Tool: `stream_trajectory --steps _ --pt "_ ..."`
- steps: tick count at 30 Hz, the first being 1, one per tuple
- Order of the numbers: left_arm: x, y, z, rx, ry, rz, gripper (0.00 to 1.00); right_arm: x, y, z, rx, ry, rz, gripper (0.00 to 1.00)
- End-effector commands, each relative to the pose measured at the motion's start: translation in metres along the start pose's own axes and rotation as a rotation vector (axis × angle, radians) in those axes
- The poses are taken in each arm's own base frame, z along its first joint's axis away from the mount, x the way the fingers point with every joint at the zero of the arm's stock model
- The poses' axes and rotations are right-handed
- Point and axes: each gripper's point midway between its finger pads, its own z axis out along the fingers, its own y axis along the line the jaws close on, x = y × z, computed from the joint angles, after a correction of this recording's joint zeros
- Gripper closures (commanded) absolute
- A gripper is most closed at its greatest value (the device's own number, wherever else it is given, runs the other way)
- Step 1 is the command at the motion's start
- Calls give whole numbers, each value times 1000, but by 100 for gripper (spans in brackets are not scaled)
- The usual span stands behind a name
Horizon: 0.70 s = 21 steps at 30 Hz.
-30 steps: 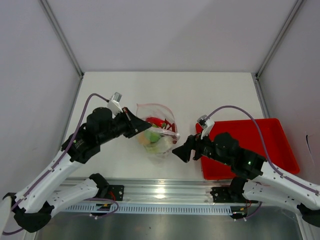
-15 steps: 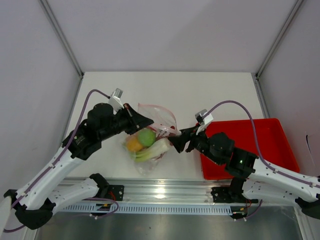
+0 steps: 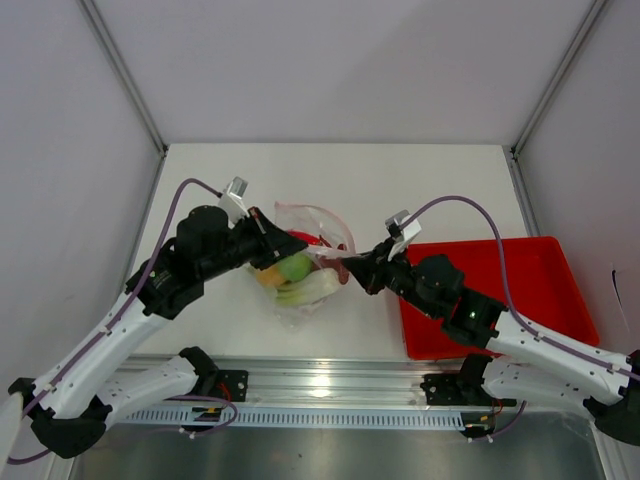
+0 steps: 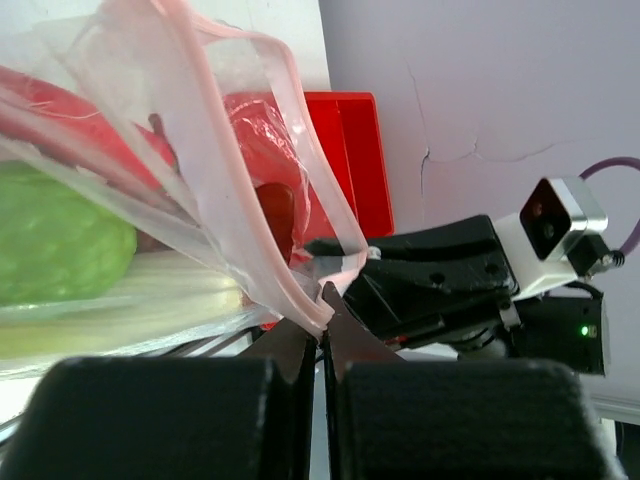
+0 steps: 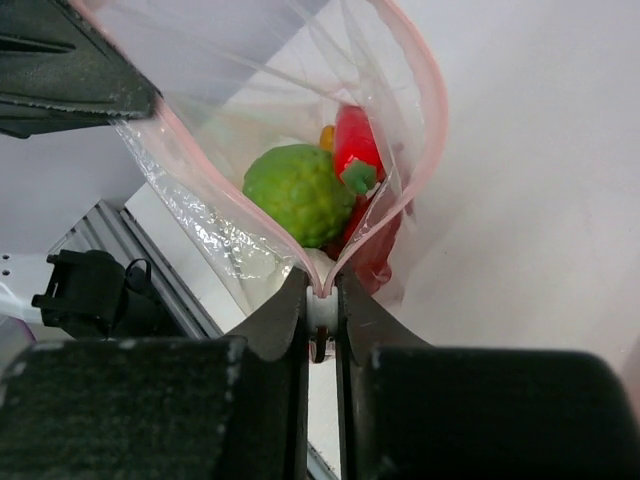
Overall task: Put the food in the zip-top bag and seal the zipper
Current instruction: Adjust the zipper food storage bag at the center of the board.
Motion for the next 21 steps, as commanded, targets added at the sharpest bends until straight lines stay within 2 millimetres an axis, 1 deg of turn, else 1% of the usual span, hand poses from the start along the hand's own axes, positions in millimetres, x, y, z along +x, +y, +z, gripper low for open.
stream_trajectory --steps 1,2,3,4,5,6,7,8,9,10,11,12,13,14,15,16,17,18,19,20,21 --pt "-10 -28 -15 103 -36 49 99 -25 16 0 -99 -23 -4 100" --pt "-9 -27 -15 99 -34 68 99 -27 17 -1 -113 -20 -11 100" --pt "-9 -25 -15 93 -32 80 99 -35 18 -1 -120 -29 -16 100" --pt "-10 -20 -16 70 -39 90 99 -31 23 -3 -158 7 -23 100" --pt "-10 -15 -18 57 -48 115 89 -34 25 -4 -174 13 -40 100" --pt "-12 -13 -19 50 -60 130 81 -44 27 -6 -181 16 -49 100" --pt "-16 -6 -21 22 -86 143 72 -37 27 -6 -192 65 -58 100" --pt "-19 -6 -26 26 -107 185 53 -40 28 -6 -200 75 -82 100" --pt "-22 -7 -30 31 -125 214 44 -54 31 -9 -213 62 -91 100" --pt "-27 -5 -34 15 -156 241 36 -48 34 -11 -240 110 -96 100" --pt "-31 -8 -42 33 -177 307 24 -47 35 -9 -250 135 -101 100" --pt "-39 -11 -47 36 -220 340 18 -53 34 -11 -254 150 -110 100" --pt "-43 -13 -51 45 -244 375 13 -50 40 -13 -301 180 -113 100" --pt "-46 -27 -59 108 -273 455 8 -45 40 -9 -311 216 -114 100" --pt "-48 -36 -64 145 -286 493 4 -40 39 -10 -323 256 -123 100" --pt "-41 -48 -69 217 -257 572 1 -41 45 -9 -364 279 -124 100" --pt "-41 -66 -75 293 -272 628 0 -40 47 -9 -383 295 -129 100" --pt "-38 -72 -74 325 -250 669 0 -38 48 -10 -400 312 -125 100" --pt "-38 -81 -78 354 -248 725 1 -45 50 -10 -416 305 -135 100" --pt "-29 -93 -83 417 -203 773 0 -42 53 -9 -446 324 -131 100" --pt "-24 -92 -73 419 -150 800 0 -44 54 -9 -454 326 -132 100"
